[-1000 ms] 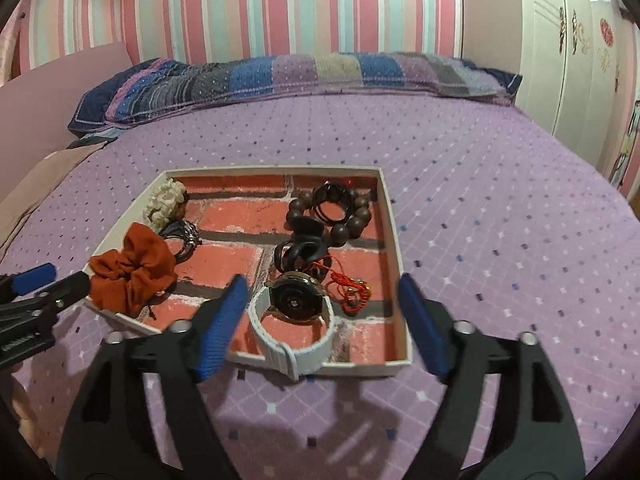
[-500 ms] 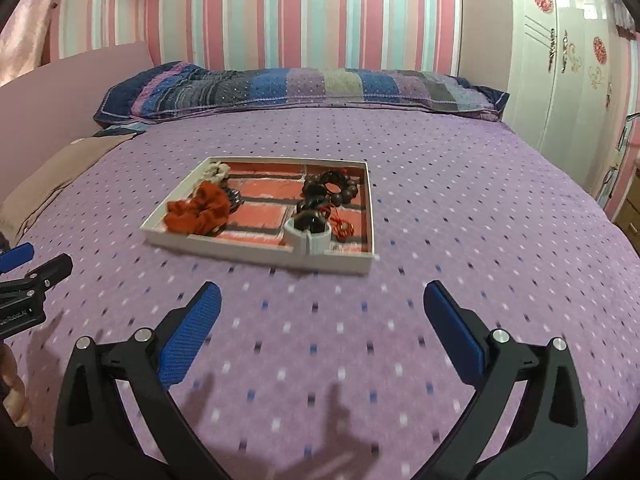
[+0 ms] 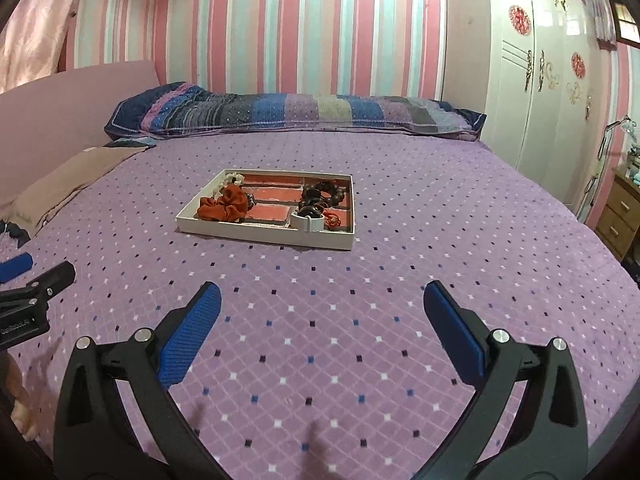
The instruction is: Organize jewelry
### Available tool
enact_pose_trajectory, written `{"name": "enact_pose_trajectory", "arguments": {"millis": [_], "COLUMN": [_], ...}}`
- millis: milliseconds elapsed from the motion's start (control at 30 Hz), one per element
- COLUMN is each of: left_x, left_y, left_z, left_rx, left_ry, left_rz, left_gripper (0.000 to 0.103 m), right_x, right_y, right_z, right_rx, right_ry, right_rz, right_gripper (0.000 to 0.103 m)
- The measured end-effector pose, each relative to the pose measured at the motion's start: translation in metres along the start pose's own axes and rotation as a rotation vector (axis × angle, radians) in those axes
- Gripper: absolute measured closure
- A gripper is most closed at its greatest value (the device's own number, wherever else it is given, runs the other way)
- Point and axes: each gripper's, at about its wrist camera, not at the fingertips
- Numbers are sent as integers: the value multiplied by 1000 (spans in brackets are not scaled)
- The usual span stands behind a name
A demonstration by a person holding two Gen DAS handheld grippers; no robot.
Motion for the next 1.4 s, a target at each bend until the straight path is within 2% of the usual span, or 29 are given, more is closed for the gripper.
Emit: {"name": "enact_pose_trajectory", "arguments": {"millis": [200,367,1400], "left_x": [-3,-10,-10], "left_y": [21,29,31], "left_z": [0,-4,-8], "left_rx": [-38,-48,-61], "left_ry": [26,-12,-11], "left_rz": [-13,8,-18], "left_gripper": [5,5,5], "right_x": [0,-1,0], "right_y": [13,22,28], "right_z": [-6,-8,-6], "right_rx": [-4,-17,-43], "right_ry": [-2,-8,0], "right_rz": [-3,-8,-32], "right_gripper": [4,4,4]}}
Point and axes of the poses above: each gripper's, at about its wrist camera, not at the fingertips, and y roughly against the way its jaws point, x to its left, z to its top, and after that the axes turned 7 degrees about -y, right-handed
